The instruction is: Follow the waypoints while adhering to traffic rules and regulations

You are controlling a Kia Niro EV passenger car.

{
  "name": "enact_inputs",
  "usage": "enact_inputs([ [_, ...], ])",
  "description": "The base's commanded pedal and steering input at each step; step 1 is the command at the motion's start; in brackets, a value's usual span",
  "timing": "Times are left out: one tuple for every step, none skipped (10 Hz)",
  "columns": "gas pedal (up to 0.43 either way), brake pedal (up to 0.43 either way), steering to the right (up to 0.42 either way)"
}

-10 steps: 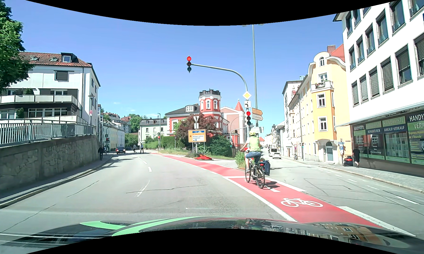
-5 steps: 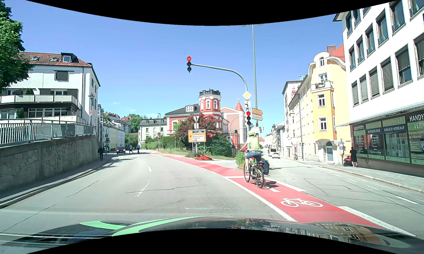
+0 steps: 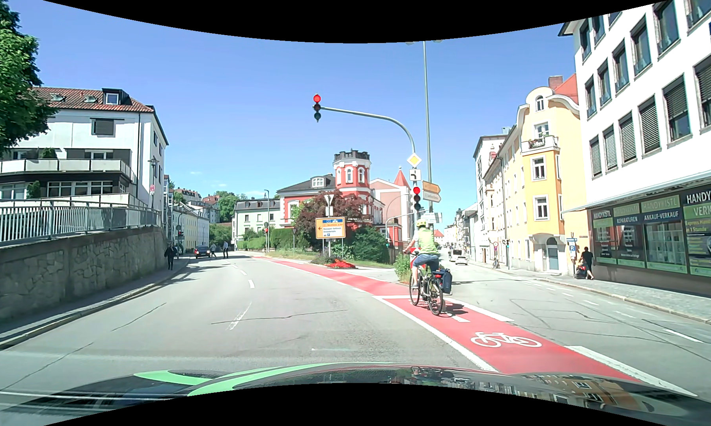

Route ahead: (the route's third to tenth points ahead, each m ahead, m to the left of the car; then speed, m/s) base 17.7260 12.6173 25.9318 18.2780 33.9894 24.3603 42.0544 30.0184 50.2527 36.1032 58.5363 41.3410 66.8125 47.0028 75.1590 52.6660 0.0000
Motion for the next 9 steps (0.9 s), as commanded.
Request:
enact_inputs([
  [0.0, 0.262, -0.011],
  [0.0, 0.262, -0.011],
  [0.0, 0.262, -0.011],
  [0.0, 0.262, -0.011],
  [0.0, 0.262, -0.011],
  [0.0, 0.262, -0.011],
  [0.0, 0.262, -0.012],
  [0.0, 0.262, -0.012],
  [0.0, 0.262, -0.012],
])
